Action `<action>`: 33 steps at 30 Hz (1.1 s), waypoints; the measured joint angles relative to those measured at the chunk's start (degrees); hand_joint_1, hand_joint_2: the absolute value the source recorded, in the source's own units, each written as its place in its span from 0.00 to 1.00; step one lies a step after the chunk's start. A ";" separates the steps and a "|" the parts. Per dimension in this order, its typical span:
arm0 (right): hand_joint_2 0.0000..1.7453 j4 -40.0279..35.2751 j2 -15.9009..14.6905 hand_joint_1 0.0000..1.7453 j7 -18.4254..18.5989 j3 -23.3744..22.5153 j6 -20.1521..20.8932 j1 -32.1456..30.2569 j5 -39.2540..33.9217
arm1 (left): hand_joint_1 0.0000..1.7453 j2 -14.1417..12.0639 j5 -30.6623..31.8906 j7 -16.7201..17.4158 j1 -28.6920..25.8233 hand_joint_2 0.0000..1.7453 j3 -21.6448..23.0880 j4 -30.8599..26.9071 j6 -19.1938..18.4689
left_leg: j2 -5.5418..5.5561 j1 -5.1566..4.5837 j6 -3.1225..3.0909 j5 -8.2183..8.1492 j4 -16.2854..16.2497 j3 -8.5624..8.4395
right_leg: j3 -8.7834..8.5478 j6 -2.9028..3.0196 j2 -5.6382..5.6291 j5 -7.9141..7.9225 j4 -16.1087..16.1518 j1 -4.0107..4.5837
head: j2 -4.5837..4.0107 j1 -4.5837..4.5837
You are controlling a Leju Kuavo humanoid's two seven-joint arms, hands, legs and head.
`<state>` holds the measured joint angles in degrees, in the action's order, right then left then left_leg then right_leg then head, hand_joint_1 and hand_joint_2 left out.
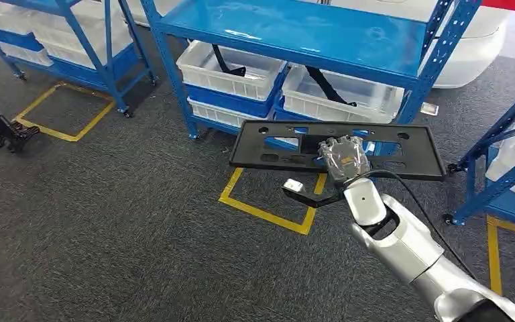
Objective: Take the parts from the cabinet and place them on the table.
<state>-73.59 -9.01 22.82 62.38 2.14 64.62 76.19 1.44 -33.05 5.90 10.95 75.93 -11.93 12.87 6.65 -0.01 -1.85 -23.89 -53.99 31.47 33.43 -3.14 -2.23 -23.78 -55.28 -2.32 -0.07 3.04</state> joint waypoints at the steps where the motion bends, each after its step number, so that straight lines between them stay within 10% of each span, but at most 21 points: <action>1: 1.00 -0.09 0.00 1.00 0.00 -0.02 0.02 0.17 0.00 | 0.00 -0.05 0.00 0.00 -0.01 1.00 -0.02 0.00 0.04 | -2.14 -0.11 0.30 -0.82 -0.99 0.35 | -0.13 0.35 0.51 0.03 0.09 0.12 | 0.02 0.04; 3: 1.00 -0.33 0.00 1.00 0.00 -0.02 0.04 0.21 0.00 | 0.00 -0.02 0.04 -0.02 0.03 1.00 -0.02 0.00 0.20 | -5.60 0.01 1.11 -4.88 -9.38 4.48 | -0.11 0.82 1.49 -0.07 0.06 0.18 | 0.00 0.04; 6: 1.00 -0.33 -0.18 1.00 -0.02 -0.02 0.09 0.01 0.00 | 0.00 -0.02 0.04 -0.11 0.63 1.00 -0.09 0.00 0.37 | -6.37 0.19 1.41 -8.02 -20.74 10.20 | -0.15 1.11 3.76 -0.27 0.05 0.46 | 0.00 0.02; 9: 1.00 -0.53 -0.13 1.00 -0.04 -0.02 0.09 0.06 0.00 | 0.00 -0.02 0.04 -0.09 0.43 1.00 -0.09 0.00 0.35 | -6.67 0.10 0.69 -2.15 -10.66 5.48 | -0.52 1.17 5.25 -0.47 0.06 0.74 | 0.00 0.02; 10: 1.00 -0.70 -0.13 1.00 -0.04 -0.05 0.09 0.19 0.00 | 0.00 -0.05 0.09 0.00 0.14 1.00 -0.09 0.00 0.35 | -8.88 -0.37 -0.26 1.49 -2.55 1.56 | -0.81 1.14 5.94 -0.60 0.12 0.83 | 0.00 0.04; 11: 1.00 -0.77 -0.20 1.00 -0.02 -0.07 0.09 0.24 0.02 | 0.00 -0.18 0.11 0.02 0.06 1.00 -0.09 0.00 0.39 | -11.68 -1.14 -0.70 0.59 -0.85 0.69 | -0.88 1.07 6.33 -0.61 0.33 0.91 | 0.00 0.02; 15: 1.00 -0.83 -0.28 1.00 -0.04 -0.11 0.26 0.10 0.00 | 0.00 -0.22 0.57 0.17 -0.33 1.00 -0.11 0.00 0.50 | -9.44 -1.65 -1.25 0.77 0.04 0.98 | -0.91 0.28 8.89 -0.55 0.48 1.32 | 0.00 0.02; 16: 1.00 -0.92 -0.31 1.00 -0.04 -0.13 0.26 0.16 0.00 | 0.00 -0.16 0.68 0.17 -0.35 1.00 -0.11 0.00 0.50 | -8.62 -0.85 -1.68 1.38 0.81 0.46 | -0.73 -0.16 8.45 -1.32 0.17 1.10 | 0.00 0.02; 17: 1.00 -0.92 -0.39 1.00 -0.02 -0.18 0.26 0.19 0.00 | 0.00 -0.13 0.74 0.17 -0.27 1.00 -0.13 0.00 0.55 | -7.99 -0.96 -1.97 1.53 0.90 0.46 | -0.45 -0.18 5.50 -2.44 -1.21 1.00 | 0.00 0.02; 19: 1.00 -1.05 -0.55 1.00 -0.02 -0.18 0.26 0.13 0.00 | 0.00 -0.13 0.96 0.37 -0.12 1.00 -0.13 0.00 0.55 | -6.79 -0.86 -2.22 1.63 0.88 0.40 | 3.32 -0.05 2.89 -6.97 -9.85 1.04 | 0.00 0.02; 22: 1.00 -1.07 -0.92 1.00 -0.02 -0.18 0.26 -0.31 0.00 | 0.00 0.00 1.05 0.59 -0.19 1.00 -0.13 0.00 0.59 | -4.42 -0.90 -2.29 1.66 0.81 0.37 | 8.27 -0.24 2.41 -9.46 -19.67 1.14 | 0.00 0.00; 25: 1.00 -1.12 -1.01 1.00 -0.04 -0.18 0.26 -0.20 0.00 | 0.00 0.00 1.05 0.72 -0.34 1.00 -0.13 0.00 0.59 | -2.12 -0.54 -1.95 1.42 0.36 0.08 | 2.68 -0.54 1.78 -1.81 -7.19 0.69 | 0.00 0.00; 26: 1.00 -1.14 -1.03 1.00 -0.04 -0.18 0.26 -0.18 0.00 | 0.00 0.00 1.07 0.72 -0.35 1.00 -0.13 0.00 0.66 | -1.58 -0.45 -1.50 1.09 -0.12 0.30 | 0.49 -0.94 -0.26 0.25 -2.09 0.19 | 0.00 0.00; 27: 1.00 -1.12 -1.05 1.00 -0.04 -0.18 0.26 -0.21 0.00 | 0.00 -0.07 1.09 0.72 -0.32 1.00 -0.13 0.00 0.66 | -1.18 -0.23 -1.24 0.97 -0.31 0.61 | 0.09 -1.21 -3.17 -1.18 -1.44 -0.28 | 0.00 0.00; 31: 1.00 -1.33 -1.25 1.00 -0.04 -0.18 0.31 -0.32 -0.02 | 0.00 -0.09 1.20 1.05 -0.66 1.00 -0.13 0.00 1.36 | 1.20 -0.12 -0.30 1.27 -0.80 2.06 | 0.28 0.06 -1.52 -1.13 -1.21 0.38 | 0.00 0.04; 32: 1.00 -1.38 -1.22 1.00 -0.02 -0.18 0.31 -0.11 0.02 | 0.00 -0.29 1.20 1.09 -0.99 1.00 -0.15 0.00 1.53 | 0.43 0.07 -0.08 0.75 -1.32 2.36 | 0.19 0.47 -0.51 -1.02 -1.08 -0.06 | 0.02 0.00; 33: 1.00 -1.42 -1.20 1.00 -0.02 -0.20 0.33 -0.04 0.00 | 0.00 -0.24 1.24 1.09 -0.98 1.00 -0.15 0.00 1.55 | -2.83 -0.48 0.42 -0.46 -3.42 3.40 | 0.11 0.70 -0.14 -1.04 -1.05 0.03 | -0.02 0.09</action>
<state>-75.01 -10.21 22.80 62.18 2.47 64.59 76.19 1.20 -31.80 6.99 9.96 75.78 -11.93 14.43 3.82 -0.49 -1.43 -24.35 -57.40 34.87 33.54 -2.45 -2.37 -24.82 -56.33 -2.29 -0.09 3.13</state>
